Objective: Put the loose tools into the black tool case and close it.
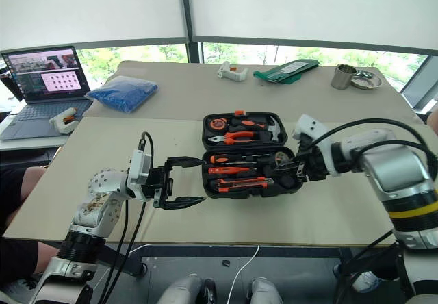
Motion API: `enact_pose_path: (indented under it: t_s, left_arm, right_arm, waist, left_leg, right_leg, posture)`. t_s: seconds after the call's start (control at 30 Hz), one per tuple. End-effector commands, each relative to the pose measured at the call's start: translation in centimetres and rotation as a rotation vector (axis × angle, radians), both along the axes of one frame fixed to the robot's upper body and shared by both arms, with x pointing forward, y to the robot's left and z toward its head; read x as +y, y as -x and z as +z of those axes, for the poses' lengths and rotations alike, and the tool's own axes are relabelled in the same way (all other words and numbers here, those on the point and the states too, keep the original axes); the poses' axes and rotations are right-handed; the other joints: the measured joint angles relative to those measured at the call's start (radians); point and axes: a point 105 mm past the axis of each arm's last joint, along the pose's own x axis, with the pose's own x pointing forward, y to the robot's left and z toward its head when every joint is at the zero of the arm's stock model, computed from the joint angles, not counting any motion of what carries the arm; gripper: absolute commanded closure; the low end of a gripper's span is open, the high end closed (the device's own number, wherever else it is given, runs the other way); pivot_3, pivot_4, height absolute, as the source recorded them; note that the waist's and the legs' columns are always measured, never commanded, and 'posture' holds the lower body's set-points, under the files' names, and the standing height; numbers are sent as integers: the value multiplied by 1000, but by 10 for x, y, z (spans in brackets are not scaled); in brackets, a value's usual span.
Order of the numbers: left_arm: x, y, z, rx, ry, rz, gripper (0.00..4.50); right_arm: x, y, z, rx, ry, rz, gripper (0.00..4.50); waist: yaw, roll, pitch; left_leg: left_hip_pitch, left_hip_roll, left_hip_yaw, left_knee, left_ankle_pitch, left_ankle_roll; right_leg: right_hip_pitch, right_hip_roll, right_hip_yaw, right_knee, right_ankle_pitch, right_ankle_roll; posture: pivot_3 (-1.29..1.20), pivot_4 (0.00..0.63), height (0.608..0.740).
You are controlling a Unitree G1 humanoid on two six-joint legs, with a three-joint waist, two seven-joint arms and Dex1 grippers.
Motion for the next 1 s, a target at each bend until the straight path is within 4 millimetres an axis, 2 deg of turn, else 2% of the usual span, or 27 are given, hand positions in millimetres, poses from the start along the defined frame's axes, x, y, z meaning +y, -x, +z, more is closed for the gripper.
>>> enact_pose_path:
  t_s: [0.03,0.37,0.5,0.53,0.57,0.67,0.7,0.9,1.0]
  left_arm:
    - [-2,3,4,-39,-1,-5,0]
    - [2,7,-3,-27,0,31,0]
    - [2,7,-4,-28,-9,28,0]
    - [2,7,-4,-29,-10,29,0]
    - [2,6,-4,-30,-10,31,0]
    - [2,5,-3,-35,-9,37,0]
    - [2,4,-3,-35,-9,38,0]
    - [8,-8,-9,-12,-44,123,0]
    - [14,-36,-10,25,-44,313,0]
  right_arm:
    - [-16,-6,-7,21,92,-53,4479]
    - [-30,-12,-22,58,181,-69,4479]
    - [-28,-17,-22,38,171,-72,4479]
    - [-28,-19,-22,31,171,-72,3738]
    - [-27,-18,-22,40,169,-64,3636]
    - [-23,-15,-16,43,149,-40,2503]
    - [-23,-14,-13,40,142,-35,2251]
    - [-31,-8,25,3,-29,-64,197]
    - [-48,-19,31,-127,-60,-158,197]
  waist:
    - [1,0,0]
    - [-10,0,0]
    - [-9,0,0]
    - [-9,0,0]
    - [-9,0,0]
    - [-10,0,0]
    - [-11,0,0]
    - [-11,0,0]
    - [-11,0,0]
  left_leg:
    - [0,0,0,0,0,1]
    - [-3,1,2,0,1,-1]
    - [-2,0,2,1,1,-1]
    - [-2,0,2,1,1,-1]
    - [-2,0,2,1,1,-1]
    - [-2,1,2,1,1,-1]
    - [-2,1,2,1,1,-1]
    - [-3,1,2,1,1,-1]
    - [-3,1,2,1,1,-1]
  right_leg:
    - [0,0,0,0,0,0]
    - [0,1,-1,1,0,1]
    - [-1,1,-1,0,-2,7]
    - [-1,1,0,0,-2,8]
    - [-1,1,0,0,-2,8]
    - [-1,1,0,1,2,3]
    - [0,1,0,1,2,2]
    - [1,1,0,1,1,1]
    - [1,1,-1,1,1,2]
  posture:
    - [0,150,740]
    - [0,150,740]
    - [0,150,740]
    - [0,150,740]
    - [0,150,740]
    - [0,150,740]
    - [0,150,740]
    - [0,150,740]
    - [0,150,740]
